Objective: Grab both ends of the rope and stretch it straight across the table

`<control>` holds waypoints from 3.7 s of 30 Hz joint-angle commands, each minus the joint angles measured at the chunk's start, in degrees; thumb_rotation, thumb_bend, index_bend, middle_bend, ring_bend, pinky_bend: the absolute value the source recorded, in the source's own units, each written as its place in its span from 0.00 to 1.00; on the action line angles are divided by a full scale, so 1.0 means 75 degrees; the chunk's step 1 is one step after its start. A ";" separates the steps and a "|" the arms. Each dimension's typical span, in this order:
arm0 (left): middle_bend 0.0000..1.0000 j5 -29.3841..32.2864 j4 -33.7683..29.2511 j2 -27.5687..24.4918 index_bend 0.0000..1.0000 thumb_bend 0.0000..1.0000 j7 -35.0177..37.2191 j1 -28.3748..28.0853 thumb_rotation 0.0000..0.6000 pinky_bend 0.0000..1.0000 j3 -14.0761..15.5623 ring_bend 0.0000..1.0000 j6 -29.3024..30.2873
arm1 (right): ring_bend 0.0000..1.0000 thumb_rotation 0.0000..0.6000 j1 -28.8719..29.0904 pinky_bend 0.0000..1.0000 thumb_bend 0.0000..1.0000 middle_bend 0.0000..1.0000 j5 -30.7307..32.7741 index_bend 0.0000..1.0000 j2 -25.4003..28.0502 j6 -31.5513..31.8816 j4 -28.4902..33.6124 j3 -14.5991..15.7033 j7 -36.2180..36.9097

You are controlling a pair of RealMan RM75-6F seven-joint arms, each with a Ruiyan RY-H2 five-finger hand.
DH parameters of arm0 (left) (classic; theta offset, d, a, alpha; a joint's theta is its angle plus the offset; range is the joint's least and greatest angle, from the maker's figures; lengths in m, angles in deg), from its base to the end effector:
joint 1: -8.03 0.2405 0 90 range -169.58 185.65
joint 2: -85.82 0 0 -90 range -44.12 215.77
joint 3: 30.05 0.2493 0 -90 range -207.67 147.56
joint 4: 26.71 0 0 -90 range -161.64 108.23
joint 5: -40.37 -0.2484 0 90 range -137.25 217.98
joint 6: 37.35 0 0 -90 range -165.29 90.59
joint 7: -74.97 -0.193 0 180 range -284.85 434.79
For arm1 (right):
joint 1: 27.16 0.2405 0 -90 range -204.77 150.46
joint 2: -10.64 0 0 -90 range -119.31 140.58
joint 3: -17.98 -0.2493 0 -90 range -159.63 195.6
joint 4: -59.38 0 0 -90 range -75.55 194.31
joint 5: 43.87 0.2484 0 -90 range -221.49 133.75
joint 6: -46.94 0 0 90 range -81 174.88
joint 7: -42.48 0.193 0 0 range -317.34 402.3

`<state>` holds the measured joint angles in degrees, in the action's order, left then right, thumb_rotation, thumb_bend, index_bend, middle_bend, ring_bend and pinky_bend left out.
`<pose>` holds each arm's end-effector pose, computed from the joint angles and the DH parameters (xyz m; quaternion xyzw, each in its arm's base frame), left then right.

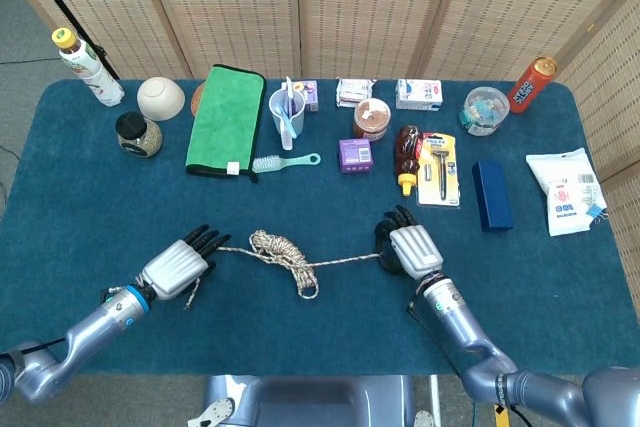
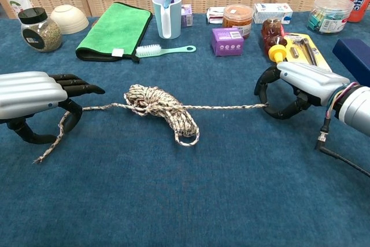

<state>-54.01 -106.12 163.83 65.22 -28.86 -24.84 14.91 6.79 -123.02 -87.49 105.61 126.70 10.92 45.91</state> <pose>-0.2298 0.3208 -0.0627 -0.8821 -0.2232 -0.2452 0.3346 -0.1939 -0.3702 -0.1025 0.6964 -0.4403 0.4174 0.3833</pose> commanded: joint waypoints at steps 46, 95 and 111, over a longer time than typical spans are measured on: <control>0.00 0.0037 -0.0204 -0.0051 0.61 0.42 0.0259 -0.0022 1.00 0.00 0.0103 0.00 0.0294 | 0.18 1.00 -0.0047 0.00 0.44 0.37 -0.0025 0.78 -0.0001 0.0041 -0.0044 -0.0006 0.0047; 0.26 0.0563 -0.0641 -0.0681 0.79 0.44 0.0528 0.0159 1.00 0.00 -0.0543 0.05 0.0988 | 0.21 1.00 -0.0215 0.00 0.44 0.41 0.0141 0.81 0.0733 0.0398 0.0473 -0.0286 0.0026; 0.26 0.1010 -0.0612 -0.1193 0.79 0.44 0.0663 0.0326 1.00 0.00 -0.0860 0.05 0.1213 | 0.21 1.00 -0.0446 0.00 0.44 0.42 0.0276 0.81 0.1250 0.0708 0.0590 -0.0432 0.0091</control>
<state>-46.61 -110.81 155.05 70.09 -26.51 -31.13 23.87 3.56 -121.01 -78.26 110.81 131.08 7.73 46.58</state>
